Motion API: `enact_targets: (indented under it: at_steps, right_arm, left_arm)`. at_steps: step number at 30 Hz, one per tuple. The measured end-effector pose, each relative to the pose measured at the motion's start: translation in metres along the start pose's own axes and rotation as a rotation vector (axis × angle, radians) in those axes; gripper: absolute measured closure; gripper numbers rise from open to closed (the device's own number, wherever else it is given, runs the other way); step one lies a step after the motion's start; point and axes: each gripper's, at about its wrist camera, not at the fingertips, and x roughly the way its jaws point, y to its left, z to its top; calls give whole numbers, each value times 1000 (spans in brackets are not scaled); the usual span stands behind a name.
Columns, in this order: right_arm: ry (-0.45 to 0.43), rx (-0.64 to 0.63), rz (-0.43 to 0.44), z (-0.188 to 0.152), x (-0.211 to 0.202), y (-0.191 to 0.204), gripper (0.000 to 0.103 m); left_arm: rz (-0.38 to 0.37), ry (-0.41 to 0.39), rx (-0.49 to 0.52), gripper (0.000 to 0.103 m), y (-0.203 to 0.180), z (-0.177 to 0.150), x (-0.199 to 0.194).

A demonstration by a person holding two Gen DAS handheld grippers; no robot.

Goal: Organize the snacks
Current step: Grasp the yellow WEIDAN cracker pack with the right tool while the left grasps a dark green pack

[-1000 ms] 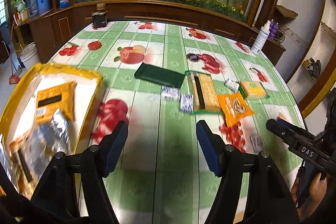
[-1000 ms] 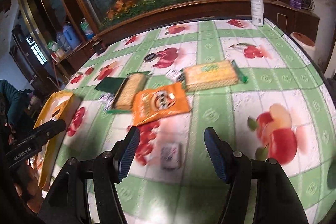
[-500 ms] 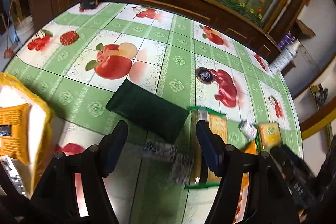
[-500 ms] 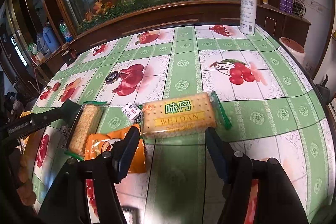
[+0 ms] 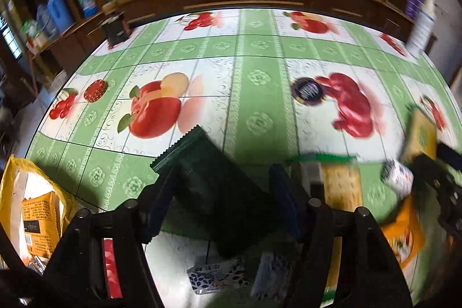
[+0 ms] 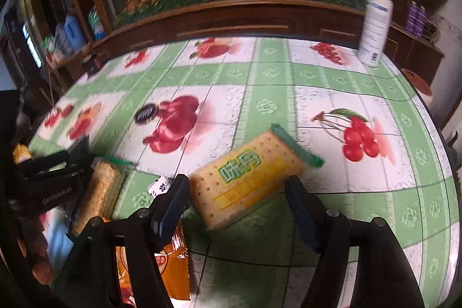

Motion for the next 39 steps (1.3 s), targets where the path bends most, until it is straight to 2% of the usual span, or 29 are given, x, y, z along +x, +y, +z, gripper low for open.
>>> enact_targets:
  at_steps: [1, 3, 5, 6, 9, 11, 13, 17, 19, 21, 23, 24, 25, 26, 27, 29, 32, 34, 35, 36, 37, 38, 39]
  right_arm:
    - [1, -23, 5, -1, 1, 4, 33]
    - [24, -50, -10, -3, 4, 8, 37]
    - [57, -32, -1, -7, 4, 4, 45]
    - [60, -18, 4, -11, 2, 0, 45]
    - [28, 53, 33, -17, -12, -13, 42]
    - [0, 128, 54, -11, -20, -21, 31]
    - [-6, 172, 31, 0, -22, -22, 26]
    - [40, 143, -26, 18, -5, -2, 26]
    - [77, 98, -73, 22, 11, 13, 24]
    - [108, 60, -123, 20, 27, 21, 30]
    - [84, 53, -144, 17, 29, 22, 48]
    - [75, 47, -156, 16, 26, 21, 53]
    - [75, 60, -134, 14, 23, 18, 55]
    - [75, 67, -113, 11, 20, 16, 55]
    - [74, 67, -112, 8, 17, 14, 55]
    - [63, 78, -88, 0, 10, 9, 55]
    - [34, 120, -52, -13, -7, -1, 55]
    - [21, 149, -29, -20, -18, -7, 55]
    - [16, 157, -19, -23, -22, -9, 55]
    - [16, 162, -10, -25, -25, -10, 55]
    - [19, 165, -5, -27, -28, -9, 55]
    - [17, 167, 3, -29, -31, -9, 55]
    - [14, 167, 7, -30, -33, -7, 55]
  left_arm:
    - [-13, 3, 12, 42, 2, -4, -3]
    - [-36, -2, 56, 55, 4, -14, -13]
    - [-59, -3, 90, 60, 10, -28, -24]
    - [-78, -10, 95, 64, 13, -34, -29]
    - [-154, -27, 62, 65, 28, -45, -39]
    - [-161, -29, 33, 65, 33, -46, -40]
    - [-156, -25, 12, 65, 35, -43, -38]
    - [-154, -6, -9, 65, 37, -36, -33]
    - [-143, -1, -4, 62, 36, -39, -33]
    - [-145, -3, 15, 61, 34, -42, -34]
    - [-160, -6, 33, 61, 36, -47, -37]
    - [-187, -8, 30, 62, 38, -49, -38]
    - [-216, -10, 23, 65, 41, -52, -40]
    - [-239, -12, 18, 79, 43, -54, -42]
    - [-264, -12, 12, 87, 45, -56, -44]
    - [-306, -3, 10, 90, 47, -61, -49]
    - [-271, -10, 42, 90, 45, -70, -58]
    - [-254, -5, 60, 86, 41, -73, -63]
    - [-240, 4, 67, 71, 39, -74, -65]
    - [-225, 5, 75, 49, 36, -74, -66]
    - [-214, -2, 81, 39, 33, -74, -68]
    - [-200, -13, 87, 34, 30, -74, -70]
    - [-194, -26, 104, 34, 24, -74, -73]
